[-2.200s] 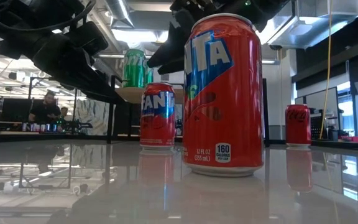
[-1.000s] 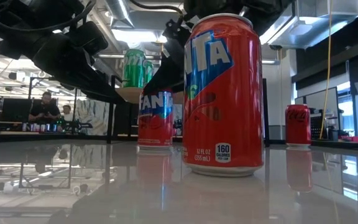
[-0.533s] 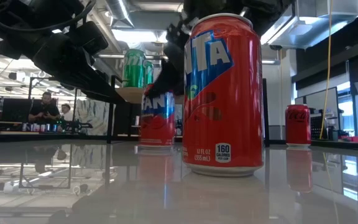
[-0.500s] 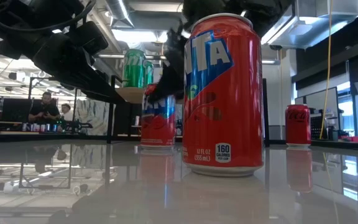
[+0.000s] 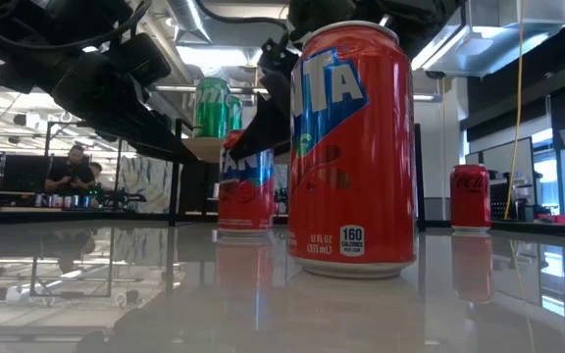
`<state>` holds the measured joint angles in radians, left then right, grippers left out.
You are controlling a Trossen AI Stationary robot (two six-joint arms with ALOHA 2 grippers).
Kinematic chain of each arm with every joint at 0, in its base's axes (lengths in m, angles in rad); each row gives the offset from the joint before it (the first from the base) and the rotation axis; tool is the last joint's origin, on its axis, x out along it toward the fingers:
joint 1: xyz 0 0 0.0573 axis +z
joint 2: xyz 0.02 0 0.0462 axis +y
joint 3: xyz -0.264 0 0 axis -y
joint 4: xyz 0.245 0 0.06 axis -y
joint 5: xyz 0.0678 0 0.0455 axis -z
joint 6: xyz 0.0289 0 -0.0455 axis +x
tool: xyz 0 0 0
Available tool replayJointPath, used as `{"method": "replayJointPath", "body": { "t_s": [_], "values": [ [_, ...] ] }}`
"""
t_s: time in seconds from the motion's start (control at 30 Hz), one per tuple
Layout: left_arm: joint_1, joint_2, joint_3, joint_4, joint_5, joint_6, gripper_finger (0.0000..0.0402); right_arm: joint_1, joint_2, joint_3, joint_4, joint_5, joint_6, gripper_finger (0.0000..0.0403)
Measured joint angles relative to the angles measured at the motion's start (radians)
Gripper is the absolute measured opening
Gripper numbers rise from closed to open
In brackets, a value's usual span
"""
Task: Place canned beverage on shelf
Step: Put the top orange soda can on the shelf
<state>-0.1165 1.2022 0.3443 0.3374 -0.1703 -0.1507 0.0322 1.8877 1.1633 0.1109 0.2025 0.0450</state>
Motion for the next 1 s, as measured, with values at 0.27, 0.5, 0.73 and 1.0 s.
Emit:
{"method": "replayJointPath", "body": {
  "t_s": [0.27,0.5,0.73,1.0],
  "values": [
    [0.0,0.0,0.0,0.0,0.0,0.0,0.0355,0.0,-0.01,0.0,0.002,0.026,-0.035,0.0287],
    [0.0,0.0,0.001,0.001,0.0,0.0,0.0355,0.0,-0.109,0.0,-0.01,0.03,-0.045,0.0294],
    [0.0,0.0,0.001,0.007,0.0,0.0,0.0355,-0.025,-0.21,0.082,-0.129,0.08,-0.055,0.029],
    [0.0,0.0,0.001,0.008,0.0,0.0,0.0355,-0.103,-0.204,0.309,-0.336,0.083,-0.111,0.0289]
  ]
}}
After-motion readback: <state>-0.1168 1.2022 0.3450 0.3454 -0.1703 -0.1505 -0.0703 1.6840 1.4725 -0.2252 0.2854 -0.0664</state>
